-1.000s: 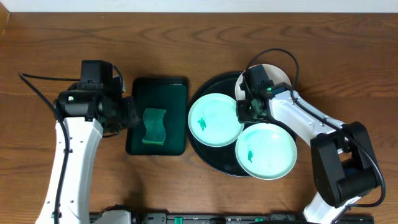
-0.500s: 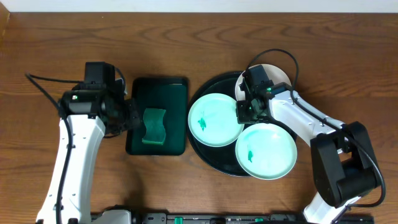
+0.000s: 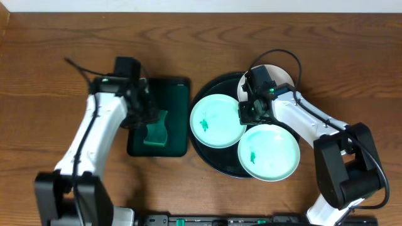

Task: Clean dirty plates on tray and stack at the side
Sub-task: 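Lower the left gripper onto the green sponge and grasp it, then lift the sponge with the left gripper and move it onto the mint plate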

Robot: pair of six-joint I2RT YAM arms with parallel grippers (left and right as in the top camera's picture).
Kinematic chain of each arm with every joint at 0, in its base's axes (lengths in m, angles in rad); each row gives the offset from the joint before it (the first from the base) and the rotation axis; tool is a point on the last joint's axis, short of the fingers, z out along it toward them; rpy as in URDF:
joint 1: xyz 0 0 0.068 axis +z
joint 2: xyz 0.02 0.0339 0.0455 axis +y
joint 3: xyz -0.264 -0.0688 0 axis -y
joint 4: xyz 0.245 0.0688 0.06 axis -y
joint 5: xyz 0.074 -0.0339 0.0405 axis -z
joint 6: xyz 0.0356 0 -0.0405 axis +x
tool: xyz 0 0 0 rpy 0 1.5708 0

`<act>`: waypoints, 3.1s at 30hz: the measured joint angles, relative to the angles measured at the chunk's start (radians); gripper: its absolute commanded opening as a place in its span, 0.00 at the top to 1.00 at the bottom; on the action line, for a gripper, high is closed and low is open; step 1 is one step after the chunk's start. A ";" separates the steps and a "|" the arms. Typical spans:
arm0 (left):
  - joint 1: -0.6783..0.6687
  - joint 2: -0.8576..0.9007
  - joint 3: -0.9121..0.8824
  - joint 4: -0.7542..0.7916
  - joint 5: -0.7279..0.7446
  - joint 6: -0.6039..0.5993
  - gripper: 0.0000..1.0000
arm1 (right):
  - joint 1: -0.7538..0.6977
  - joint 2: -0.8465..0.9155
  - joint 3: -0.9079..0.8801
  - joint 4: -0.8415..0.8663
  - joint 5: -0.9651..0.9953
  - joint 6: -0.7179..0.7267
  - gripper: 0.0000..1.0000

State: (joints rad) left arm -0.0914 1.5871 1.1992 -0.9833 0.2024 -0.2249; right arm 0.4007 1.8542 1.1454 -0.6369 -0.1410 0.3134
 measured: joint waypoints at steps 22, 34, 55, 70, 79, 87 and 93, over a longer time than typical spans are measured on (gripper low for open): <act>-0.024 0.204 0.000 0.077 -0.069 -0.067 0.62 | 0.000 0.000 0.000 0.000 0.000 0.000 0.98; -0.049 0.204 -0.023 0.117 -0.079 -0.055 0.57 | 0.000 0.000 0.000 0.000 0.000 0.000 0.99; -0.049 0.199 -0.146 0.283 -0.077 -0.020 0.93 | 0.000 0.000 0.000 -0.001 0.000 0.000 0.99; -0.049 -0.113 -0.145 0.279 -0.078 -0.017 0.93 | 0.000 0.000 0.000 -0.014 0.002 0.004 0.65; -0.049 -0.381 -0.133 0.287 -0.078 -0.017 0.93 | 0.000 0.000 -0.023 0.017 -0.006 0.004 0.99; -0.049 -0.365 -0.133 0.275 -0.078 -0.014 0.93 | 0.002 0.000 -0.025 0.042 -0.006 0.009 0.99; -0.049 -0.338 -0.133 0.248 -0.079 -0.014 0.93 | 0.002 0.000 -0.028 0.063 -0.004 0.008 0.99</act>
State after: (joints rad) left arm -0.1406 1.2491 1.0664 -0.7349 0.1238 -0.2386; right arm 0.4026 1.8538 1.1172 -0.5743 -0.1452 0.3218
